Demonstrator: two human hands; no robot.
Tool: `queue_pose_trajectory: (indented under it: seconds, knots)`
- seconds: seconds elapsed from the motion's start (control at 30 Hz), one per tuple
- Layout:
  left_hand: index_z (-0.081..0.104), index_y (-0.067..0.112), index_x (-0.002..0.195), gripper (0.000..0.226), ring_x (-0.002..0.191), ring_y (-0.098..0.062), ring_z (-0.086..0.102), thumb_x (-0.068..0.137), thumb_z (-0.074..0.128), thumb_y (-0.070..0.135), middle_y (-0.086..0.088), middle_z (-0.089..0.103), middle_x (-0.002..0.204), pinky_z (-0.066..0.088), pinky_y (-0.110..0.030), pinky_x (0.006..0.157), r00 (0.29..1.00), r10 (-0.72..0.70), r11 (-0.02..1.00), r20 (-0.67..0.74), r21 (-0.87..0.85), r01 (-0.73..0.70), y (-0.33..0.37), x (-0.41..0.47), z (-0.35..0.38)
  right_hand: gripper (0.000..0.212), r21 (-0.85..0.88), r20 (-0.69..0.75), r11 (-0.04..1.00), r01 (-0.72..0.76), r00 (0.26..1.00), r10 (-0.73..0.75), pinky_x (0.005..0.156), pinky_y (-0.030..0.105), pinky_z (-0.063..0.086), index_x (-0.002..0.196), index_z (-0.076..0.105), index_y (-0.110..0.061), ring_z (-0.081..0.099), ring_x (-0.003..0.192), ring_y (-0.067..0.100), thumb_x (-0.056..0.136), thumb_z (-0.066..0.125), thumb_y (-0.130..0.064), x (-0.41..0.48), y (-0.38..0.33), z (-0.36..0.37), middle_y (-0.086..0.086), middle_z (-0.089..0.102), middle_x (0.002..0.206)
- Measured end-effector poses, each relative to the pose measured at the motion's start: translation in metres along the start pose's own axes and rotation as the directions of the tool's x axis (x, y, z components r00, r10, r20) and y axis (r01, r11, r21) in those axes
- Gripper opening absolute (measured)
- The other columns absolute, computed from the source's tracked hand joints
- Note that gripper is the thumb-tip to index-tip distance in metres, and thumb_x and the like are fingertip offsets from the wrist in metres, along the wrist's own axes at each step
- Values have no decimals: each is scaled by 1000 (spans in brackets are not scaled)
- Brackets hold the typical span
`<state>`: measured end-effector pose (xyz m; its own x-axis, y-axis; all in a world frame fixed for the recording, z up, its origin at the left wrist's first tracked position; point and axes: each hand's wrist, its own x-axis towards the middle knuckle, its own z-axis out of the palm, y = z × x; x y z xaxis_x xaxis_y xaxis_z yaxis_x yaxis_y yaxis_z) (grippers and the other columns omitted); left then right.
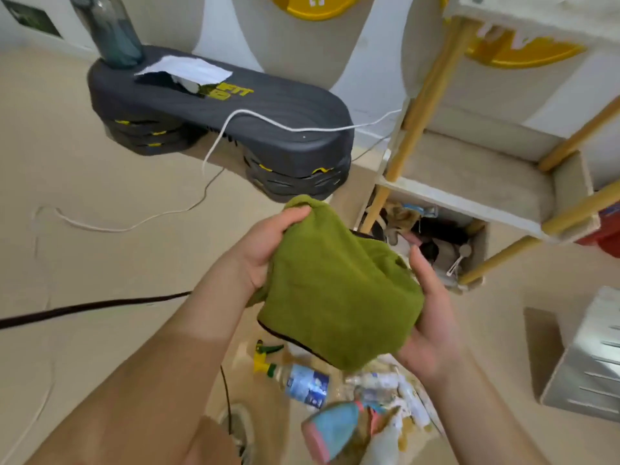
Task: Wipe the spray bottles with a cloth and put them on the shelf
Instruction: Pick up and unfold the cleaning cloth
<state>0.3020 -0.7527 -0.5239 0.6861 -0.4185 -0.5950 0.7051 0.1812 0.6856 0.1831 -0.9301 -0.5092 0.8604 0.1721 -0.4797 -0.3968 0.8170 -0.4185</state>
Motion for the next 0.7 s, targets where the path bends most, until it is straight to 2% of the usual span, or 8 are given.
queue_pose_trajectory:
  seconds: [0.03, 0.1, 0.2, 0.27, 0.33, 0.4, 0.53, 0.7]
  knots:
    - [67, 2, 98, 28, 69, -21, 72, 99, 46, 20, -11, 74, 78, 61, -30, 68, 999, 38, 999, 29, 27, -39, -9, 7, 1, 56, -35, 44, 999, 32, 999, -31, 92, 50, 55, 114, 75, -8, 70, 107, 31, 65, 83, -32, 1, 1, -9, 18, 69, 123]
    - [62, -1, 108, 24, 73, -23, 73, 97, 42, 6, -13, 74, 84, 61, -32, 68, 986, 146, 988, 80, 46, -150, -21, 16, 6, 39, -138, 56, 988, 71, 996, -64, 95, 49, 53, 117, 73, -7, 70, 107, 31, 79, 68, -17, 2, 1, -30, 17, 68, 124]
    - [63, 1, 104, 23, 71, -25, 71, 95, 41, -3, -16, 70, 86, 61, -37, 68, 956, 281, 958, 79, 42, -285, -29, 20, 21, 43, -314, 81, 942, 117, 992, -96, 101, 47, 50, 129, 64, -5, 65, 115, 32, 88, 51, -1, 0, -3, -51, 18, 65, 129]
    - [62, 2, 102, 22, 66, -25, 69, 93, 43, -4, -18, 66, 84, 61, -37, 63, 943, 334, 940, 18, 62, -334, -32, 13, 31, 39, -557, 27, 811, 179, 980, -197, 99, 44, 53, 128, 63, -6, 67, 112, 32, 91, 53, 4, -4, -6, -58, 17, 70, 122]
    - [63, 4, 100, 18, 65, -25, 67, 92, 47, -2, -17, 66, 81, 60, -37, 63, 924, 380, 923, -46, 92, -374, -35, -4, 39, 29, -790, -7, 577, 209, 937, -349, 94, 41, 56, 123, 66, -8, 71, 104, 30, 95, 59, -6, -9, -6, -65, 12, 75, 110]
    - [63, 8, 87, 15, 63, -25, 65, 92, 51, 1, -14, 67, 74, 58, -37, 67, 898, 422, 904, -129, 132, -406, -36, -23, 44, 23, -876, -22, 444, 189, 904, -427, 89, 42, 59, 115, 70, -10, 74, 95, 28, 95, 64, -19, -20, -3, -68, 10, 77, 100]
    - [66, 9, 82, 13, 70, -27, 63, 86, 56, 2, -14, 66, 78, 54, -41, 77, 856, 485, 858, -178, 285, -427, -35, -74, 44, 18, -856, 10, 470, 217, 915, -404, 69, 32, 62, 102, 74, -11, 75, 79, 25, 96, 64, -24, -57, 9, -59, 11, 78, 89]
    - [69, 7, 93, 14, 70, -23, 69, 90, 56, 9, -11, 72, 82, 58, -33, 71, 877, 480, 854, -31, 244, -459, -35, -158, 62, 21, -644, 120, 672, 366, 916, -384, 84, 38, 59, 109, 70, 1, 72, 89, 28, 93, 61, -8, -105, 11, -37, 17, 75, 102]
